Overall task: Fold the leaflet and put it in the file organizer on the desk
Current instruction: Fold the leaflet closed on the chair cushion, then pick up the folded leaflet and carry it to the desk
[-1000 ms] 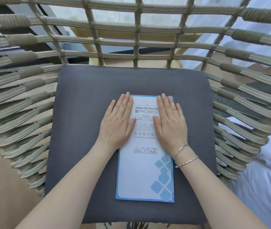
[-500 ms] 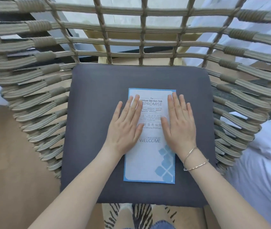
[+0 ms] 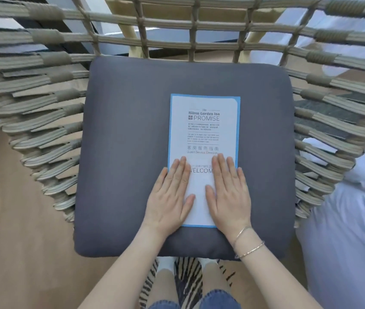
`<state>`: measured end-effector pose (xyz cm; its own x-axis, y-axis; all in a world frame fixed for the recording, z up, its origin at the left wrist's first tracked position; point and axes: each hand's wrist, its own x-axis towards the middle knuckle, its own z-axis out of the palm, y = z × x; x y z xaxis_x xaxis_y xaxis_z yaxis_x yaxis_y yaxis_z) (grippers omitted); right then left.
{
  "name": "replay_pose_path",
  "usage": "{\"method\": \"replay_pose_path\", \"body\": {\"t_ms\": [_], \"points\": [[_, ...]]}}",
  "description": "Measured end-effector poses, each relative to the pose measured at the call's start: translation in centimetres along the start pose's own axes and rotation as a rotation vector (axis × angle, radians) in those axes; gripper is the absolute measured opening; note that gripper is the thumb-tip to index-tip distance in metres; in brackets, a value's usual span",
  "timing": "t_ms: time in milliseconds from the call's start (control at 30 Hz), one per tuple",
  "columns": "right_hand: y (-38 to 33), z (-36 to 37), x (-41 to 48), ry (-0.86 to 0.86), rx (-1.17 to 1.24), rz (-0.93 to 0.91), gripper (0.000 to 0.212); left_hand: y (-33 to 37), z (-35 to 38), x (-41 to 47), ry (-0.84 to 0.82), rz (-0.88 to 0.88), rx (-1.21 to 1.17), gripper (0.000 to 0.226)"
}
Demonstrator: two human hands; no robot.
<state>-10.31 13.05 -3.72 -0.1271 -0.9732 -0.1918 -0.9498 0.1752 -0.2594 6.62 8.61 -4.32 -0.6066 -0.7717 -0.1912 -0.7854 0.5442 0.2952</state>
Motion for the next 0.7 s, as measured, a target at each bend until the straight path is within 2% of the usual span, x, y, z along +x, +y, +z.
{"method": "replay_pose_path", "body": {"t_ms": [233, 400, 467, 600, 700], "points": [[2.0, -0.4, -1.2, -0.044, -0.001, 0.049, 0.066, -2.0, 0.3, -1.5, -0.038, -0.065, -0.002, 0.068], [1.1, -3.6, -1.1, -0.091, 0.083, 0.049, 0.062, -0.7, -3.3, -1.3, -0.116, -0.096, -0.031, 0.065], [0.6, -5.3, -1.0, -0.064, 0.161, 0.119, 0.062, 0.0, -5.1, -1.0, -0.112, -0.143, -0.117, 0.062], [-0.2, -7.9, 0.3, 0.003, 0.273, 0.332, 0.063, 0.7, -7.8, 1.1, -0.019, -0.349, -0.325, 0.065], [-0.9, -8.3, 1.8, -0.028, 0.285, 0.404, 0.065, 1.5, -8.2, 3.0, 0.017, -0.461, -0.401, 0.066]]}}
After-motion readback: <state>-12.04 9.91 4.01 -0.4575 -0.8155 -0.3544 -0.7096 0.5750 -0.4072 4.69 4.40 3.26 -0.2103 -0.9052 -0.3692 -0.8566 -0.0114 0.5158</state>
